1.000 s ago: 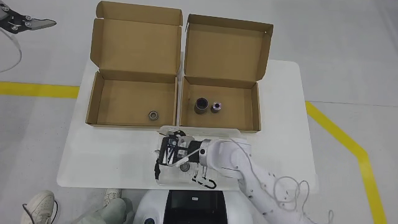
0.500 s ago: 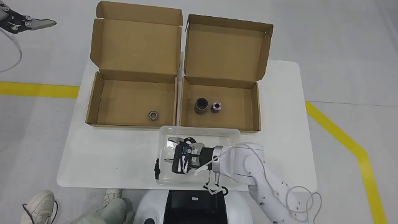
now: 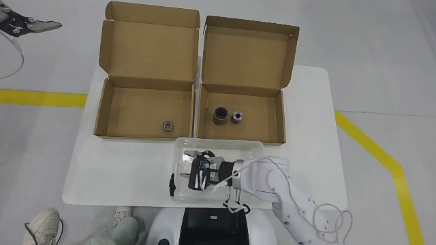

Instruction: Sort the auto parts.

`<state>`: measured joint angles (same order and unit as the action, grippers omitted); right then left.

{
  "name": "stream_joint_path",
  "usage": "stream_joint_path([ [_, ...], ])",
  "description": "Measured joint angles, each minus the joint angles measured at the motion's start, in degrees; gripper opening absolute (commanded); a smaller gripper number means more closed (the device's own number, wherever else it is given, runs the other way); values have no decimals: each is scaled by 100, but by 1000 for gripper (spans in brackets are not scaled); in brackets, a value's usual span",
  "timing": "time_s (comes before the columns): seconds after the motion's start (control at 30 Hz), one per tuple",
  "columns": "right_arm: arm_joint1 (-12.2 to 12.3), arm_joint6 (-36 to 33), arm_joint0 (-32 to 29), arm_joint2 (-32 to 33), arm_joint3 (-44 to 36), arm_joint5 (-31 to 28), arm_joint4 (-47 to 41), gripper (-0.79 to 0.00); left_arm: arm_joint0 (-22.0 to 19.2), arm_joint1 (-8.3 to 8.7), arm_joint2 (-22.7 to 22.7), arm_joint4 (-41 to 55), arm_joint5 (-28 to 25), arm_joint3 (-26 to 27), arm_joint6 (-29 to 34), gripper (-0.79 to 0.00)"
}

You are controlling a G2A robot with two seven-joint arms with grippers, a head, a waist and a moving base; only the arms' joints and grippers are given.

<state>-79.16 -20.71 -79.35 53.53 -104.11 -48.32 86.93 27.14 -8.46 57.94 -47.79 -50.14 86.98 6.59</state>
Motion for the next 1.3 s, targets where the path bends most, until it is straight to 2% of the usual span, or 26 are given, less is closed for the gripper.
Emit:
stream_joint_path([
  [0.43, 235, -296, -214, 187, 67, -599, 204, -400, 0, 0, 0, 0, 0, 0, 0, 0],
  [0.57, 260, -409, -144, 119, 203, -596, 217, -394, 0, 0, 0, 0, 0, 0, 0, 0],
  [0.87, 248, -909, 180, -202, 558, -479, 41, -283, 0, 0, 0, 0, 0, 0, 0, 0],
  [1.3, 194, -1576, 587, -639, 953, -140, -314, -256, 0, 0, 0, 0, 0, 0, 0, 0],
])
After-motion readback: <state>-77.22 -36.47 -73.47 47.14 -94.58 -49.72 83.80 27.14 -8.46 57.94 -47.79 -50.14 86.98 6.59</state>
